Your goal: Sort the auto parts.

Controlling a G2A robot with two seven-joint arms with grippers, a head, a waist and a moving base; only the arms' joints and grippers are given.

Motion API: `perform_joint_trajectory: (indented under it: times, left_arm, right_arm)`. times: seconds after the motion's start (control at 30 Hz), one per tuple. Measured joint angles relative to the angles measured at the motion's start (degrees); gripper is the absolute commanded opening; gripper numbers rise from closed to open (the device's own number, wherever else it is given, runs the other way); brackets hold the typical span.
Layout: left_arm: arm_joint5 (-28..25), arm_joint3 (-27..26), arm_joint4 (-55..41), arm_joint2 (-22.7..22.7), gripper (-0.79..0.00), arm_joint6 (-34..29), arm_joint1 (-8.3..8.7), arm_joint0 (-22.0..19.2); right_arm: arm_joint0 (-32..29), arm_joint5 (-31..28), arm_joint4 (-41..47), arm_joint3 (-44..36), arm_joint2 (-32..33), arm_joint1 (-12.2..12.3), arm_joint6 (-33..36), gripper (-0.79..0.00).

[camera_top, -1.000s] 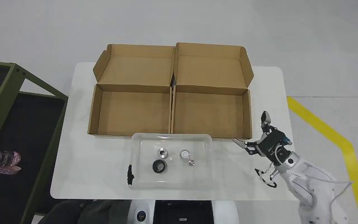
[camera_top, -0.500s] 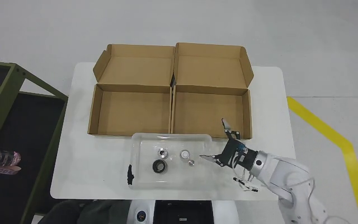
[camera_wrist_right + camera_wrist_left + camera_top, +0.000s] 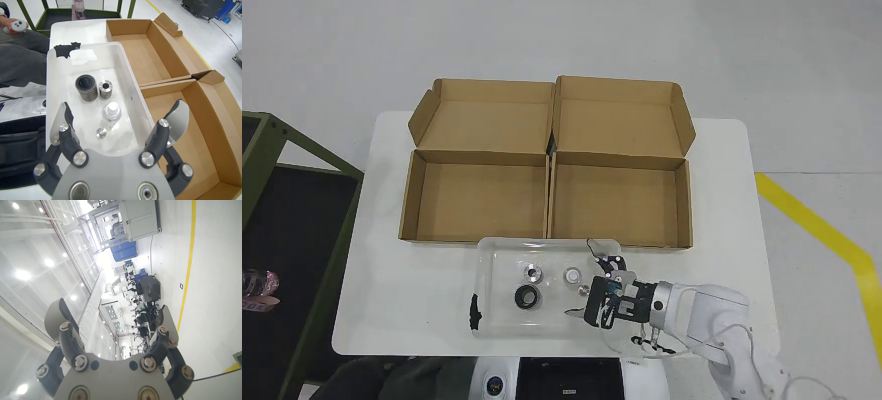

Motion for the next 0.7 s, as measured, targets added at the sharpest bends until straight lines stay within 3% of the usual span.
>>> perform_joint_trajectory:
  times: [0.63, 0.7]
  left_arm:
    - [0.0, 0.0, 0.0, 0.0, 0.000, 0.0, 0.00, 0.0]
    - [0.0, 0.0, 0.0, 0.0, 0.000, 0.0, 0.00, 0.0]
  right_arm:
    - [4.5, 2.5, 0.6, 6.3, -6.6, 0.0, 4.9, 0.000]
    - [5.0, 3.2, 0.7, 6.9, -6.7, 0.0, 5.4, -0.139]
